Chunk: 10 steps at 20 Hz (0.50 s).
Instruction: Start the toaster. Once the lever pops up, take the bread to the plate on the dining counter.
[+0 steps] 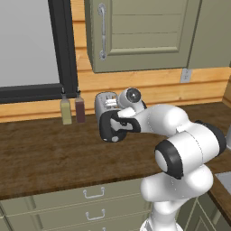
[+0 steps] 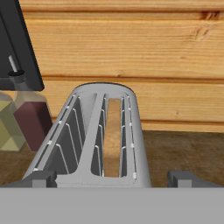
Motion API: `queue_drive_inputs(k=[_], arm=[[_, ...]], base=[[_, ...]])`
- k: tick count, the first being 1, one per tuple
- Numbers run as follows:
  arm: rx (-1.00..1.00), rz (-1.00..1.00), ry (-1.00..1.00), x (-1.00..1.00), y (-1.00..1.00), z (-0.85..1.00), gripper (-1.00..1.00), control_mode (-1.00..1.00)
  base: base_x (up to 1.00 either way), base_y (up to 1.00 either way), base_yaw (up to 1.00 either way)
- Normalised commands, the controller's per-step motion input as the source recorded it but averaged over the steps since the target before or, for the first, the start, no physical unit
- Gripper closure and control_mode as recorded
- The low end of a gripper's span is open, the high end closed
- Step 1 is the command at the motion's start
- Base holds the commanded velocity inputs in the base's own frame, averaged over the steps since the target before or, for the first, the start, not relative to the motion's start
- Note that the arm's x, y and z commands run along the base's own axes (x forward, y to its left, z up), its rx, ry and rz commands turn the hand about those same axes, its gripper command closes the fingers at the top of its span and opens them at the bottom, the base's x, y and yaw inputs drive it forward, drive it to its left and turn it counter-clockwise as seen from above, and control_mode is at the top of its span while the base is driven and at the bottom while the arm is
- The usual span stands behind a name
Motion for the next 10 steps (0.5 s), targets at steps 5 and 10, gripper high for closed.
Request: queue_drive_inputs(k=[5,10], arm=[[0.0,0.0,0.0,0.0,0.0,0.0,-1.0,-1.0],[0.0,0.0,0.0,0.0,0.0,0.0,-1.0,-1.0]], base=[[0.0,0.0,0.0],[0.0,0.0,0.0]])
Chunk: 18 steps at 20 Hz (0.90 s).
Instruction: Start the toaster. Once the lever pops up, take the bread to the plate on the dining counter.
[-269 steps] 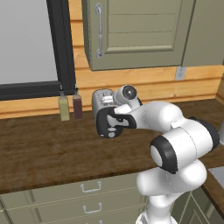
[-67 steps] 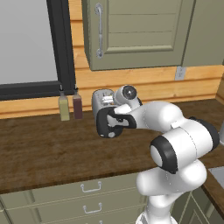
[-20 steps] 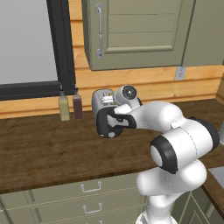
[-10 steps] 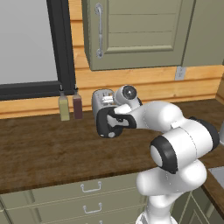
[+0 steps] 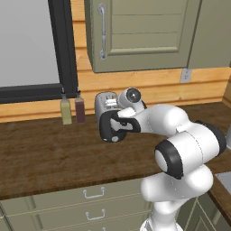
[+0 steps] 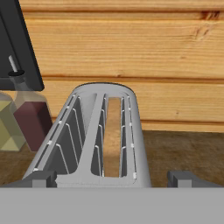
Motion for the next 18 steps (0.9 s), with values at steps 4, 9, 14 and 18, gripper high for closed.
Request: queue_drive_inputs(k=[4,9,14,18], arm=[[0.0,0.0,0.0,0.0,0.0,0.0,-1.0,-1.0],[0.0,0.0,0.0,0.0,0.0,0.0,-1.0,-1.0],[0.0,0.0,0.0,0.0,0.0,0.0,-1.0,-1.0],[0.0,0.0,0.0,0.0,0.0,0.0,-1.0,-1.0]], base=[[0.0,0.0,0.0],[0.0,0.0,0.0],[0.0,0.0,0.0],[0.0,0.0,0.0]])
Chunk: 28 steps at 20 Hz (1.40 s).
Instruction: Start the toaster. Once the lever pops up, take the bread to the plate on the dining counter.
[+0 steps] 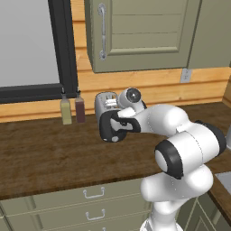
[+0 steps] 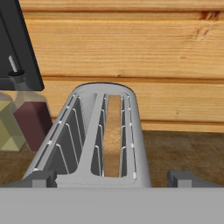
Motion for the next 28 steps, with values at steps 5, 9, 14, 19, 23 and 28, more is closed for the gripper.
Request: queue_drive_inputs(k=[5,9,14,19,23,28], arm=[[0.0,0.0,0.0,0.0,0.0,0.0,-1.0,-1.0],[0.0,0.0,0.0,0.09,0.0,0.0,-1.0,-1.0],[0.0,0.0,0.02,0.21,0.0,0.0,-1.0,-1.0],[0.0,0.0,0.02,0.09,0.0,0.0,-1.0,-1.0],[0.0,0.0,0.05,0.06,0.0,-0.07,-1.0,-1.0],[0.0,0.0,0.03,0.02,0.0,-0.07,-1.0,-1.0]], base=[[0.0,0.0,0.0],[0.0,0.0,0.0],[0.0,0.0,0.0],[0.0,0.0,0.0],[0.0,0.0,0.0],[0.0,0.0,0.0]])
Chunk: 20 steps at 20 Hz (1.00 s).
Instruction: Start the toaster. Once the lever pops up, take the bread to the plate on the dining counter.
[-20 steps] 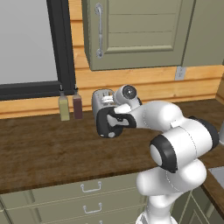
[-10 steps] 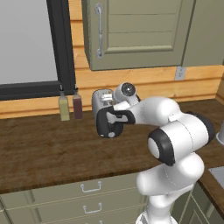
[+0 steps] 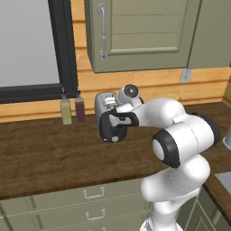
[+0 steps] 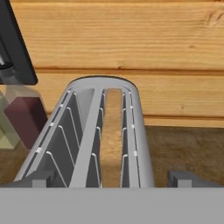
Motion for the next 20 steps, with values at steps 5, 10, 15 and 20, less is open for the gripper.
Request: queue_drive_inputs(k=[5,10,15,20], arm=[[0.0,0.0,0.0,0.08,0.0,0.0,-1.0,-1.0],[0.0,0.0,0.01,0.09,0.0,0.0,-1.0,-1.0],[0.0,0.0,0.0,0.12,0.0,0.0,-1.0,-1.0],[0.0,0.0,0.01,0.05,0.0,-0.03,-1.0,-1.0]], base=[[0.0,0.0,0.0],[0.0,0.0,0.0],[0.0,0.0,0.0],[0.0,0.0,0.0]])
